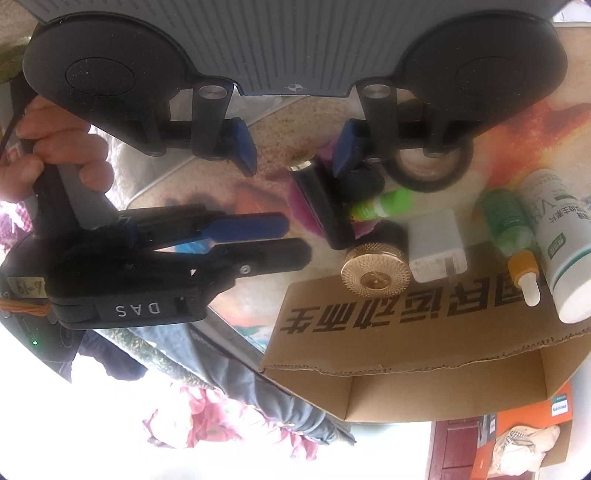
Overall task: Organize rigid objects
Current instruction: 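Grasp the black gold-capped cylinder in the pink bowl with the right tool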
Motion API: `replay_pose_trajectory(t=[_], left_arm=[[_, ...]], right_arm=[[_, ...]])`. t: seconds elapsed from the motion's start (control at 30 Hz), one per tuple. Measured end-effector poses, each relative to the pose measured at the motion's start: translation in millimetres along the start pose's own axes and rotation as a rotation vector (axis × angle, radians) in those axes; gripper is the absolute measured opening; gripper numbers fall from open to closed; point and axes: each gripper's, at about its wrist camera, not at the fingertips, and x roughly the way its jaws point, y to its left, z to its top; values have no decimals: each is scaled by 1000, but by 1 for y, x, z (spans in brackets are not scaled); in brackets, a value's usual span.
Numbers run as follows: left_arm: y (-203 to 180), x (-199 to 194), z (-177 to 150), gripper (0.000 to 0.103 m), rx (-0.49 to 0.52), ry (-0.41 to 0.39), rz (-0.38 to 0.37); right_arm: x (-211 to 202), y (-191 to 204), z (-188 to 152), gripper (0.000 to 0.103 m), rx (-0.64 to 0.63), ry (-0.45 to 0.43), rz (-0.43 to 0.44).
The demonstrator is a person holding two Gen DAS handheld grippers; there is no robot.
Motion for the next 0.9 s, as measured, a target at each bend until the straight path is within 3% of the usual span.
replay_pose_trajectory(t=[0.13,0.27,0.47,0.6,0.9], left_arm=[[3,3,1,41,-28,5,-3],[9,10,5,29,-83,33,-9],[13,12,7,28,-109,30,-22],[14,15,7,27,-113,36,-2],[10,8,4,21,-86,-2,12]], right_arm=[[9,8,-2,42,-31,43,-45],[17,10,-3,42,-44,81,-81],[28,11,-4,37,-49,124,-120],[31,4,-6,26,-7,132,-104],[20,8,-15,24,-11,77,-70]])
